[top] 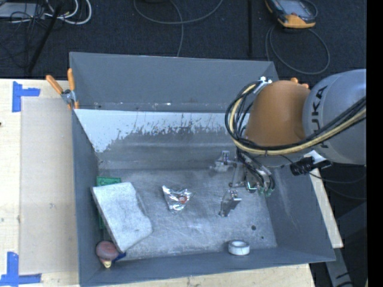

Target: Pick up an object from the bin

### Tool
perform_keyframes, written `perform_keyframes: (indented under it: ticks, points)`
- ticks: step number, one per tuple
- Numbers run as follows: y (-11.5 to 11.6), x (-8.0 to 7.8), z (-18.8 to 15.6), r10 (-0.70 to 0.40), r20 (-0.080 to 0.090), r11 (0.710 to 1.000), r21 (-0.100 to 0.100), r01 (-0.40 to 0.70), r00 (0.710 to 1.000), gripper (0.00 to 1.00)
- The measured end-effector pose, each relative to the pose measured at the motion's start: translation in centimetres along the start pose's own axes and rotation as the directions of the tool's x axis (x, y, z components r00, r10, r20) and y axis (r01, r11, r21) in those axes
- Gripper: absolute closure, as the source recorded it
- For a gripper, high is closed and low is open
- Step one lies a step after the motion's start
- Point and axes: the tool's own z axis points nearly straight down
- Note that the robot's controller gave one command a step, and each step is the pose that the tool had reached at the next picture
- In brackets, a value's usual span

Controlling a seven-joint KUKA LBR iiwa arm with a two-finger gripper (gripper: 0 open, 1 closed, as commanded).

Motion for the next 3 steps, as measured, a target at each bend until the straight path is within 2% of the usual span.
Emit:
perform_keyframes:
  ticks: [1,2,3]
  points:
    - [6.89,-3.72,7.10,-0.154,0.011,0.988,0.000,0.154,0.988,0.00]
    - [6.69,-3.68,6.87,-0.151,0.007,0.989,0.001,0.151,0.989,1.00]
    - [6.67,-3.69,6.96,-0.150,0.009,0.989,0.001,0.150,0.989,0.00]
